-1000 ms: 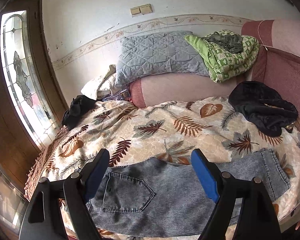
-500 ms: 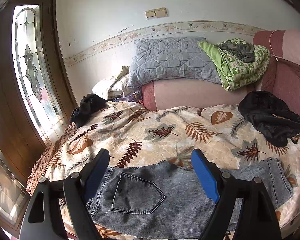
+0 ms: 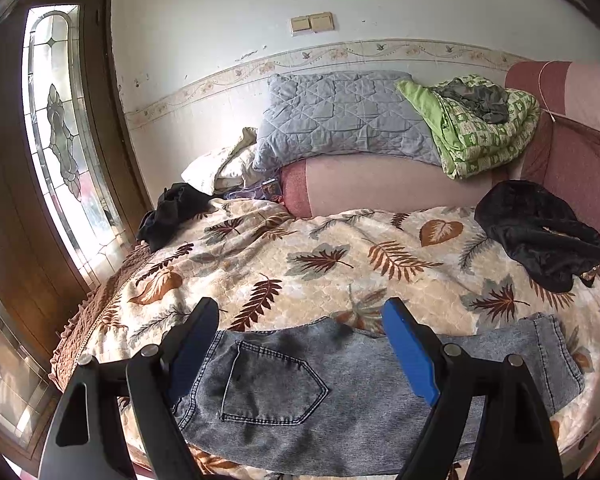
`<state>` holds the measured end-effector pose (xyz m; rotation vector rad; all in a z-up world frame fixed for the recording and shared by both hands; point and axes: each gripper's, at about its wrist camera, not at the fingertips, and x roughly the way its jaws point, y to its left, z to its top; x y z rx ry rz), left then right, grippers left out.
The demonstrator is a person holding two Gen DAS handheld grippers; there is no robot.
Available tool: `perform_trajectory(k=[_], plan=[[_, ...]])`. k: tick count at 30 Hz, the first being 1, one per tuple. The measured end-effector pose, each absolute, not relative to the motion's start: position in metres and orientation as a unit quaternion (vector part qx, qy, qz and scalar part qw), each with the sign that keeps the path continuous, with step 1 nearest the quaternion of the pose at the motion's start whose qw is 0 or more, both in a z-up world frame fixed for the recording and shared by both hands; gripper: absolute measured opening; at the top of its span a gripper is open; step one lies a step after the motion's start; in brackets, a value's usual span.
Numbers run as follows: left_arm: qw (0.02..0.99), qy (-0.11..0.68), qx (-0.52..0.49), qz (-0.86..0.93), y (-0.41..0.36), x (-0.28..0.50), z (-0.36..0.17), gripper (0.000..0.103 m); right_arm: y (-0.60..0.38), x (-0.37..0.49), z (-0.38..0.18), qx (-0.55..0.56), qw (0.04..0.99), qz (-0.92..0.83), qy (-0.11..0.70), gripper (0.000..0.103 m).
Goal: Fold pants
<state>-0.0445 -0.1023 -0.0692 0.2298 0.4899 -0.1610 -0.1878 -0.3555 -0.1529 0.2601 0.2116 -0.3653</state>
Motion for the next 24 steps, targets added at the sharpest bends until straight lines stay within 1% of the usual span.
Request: perform_trajectory(k=[24], plan=[[0.952, 0.271, 0.107, -0.089, -0.108, -0.037, -0.088, 0.084, -0.358, -0.173, -0.169, 0.135, 0.962, -0.174, 0.161, 0.103]])
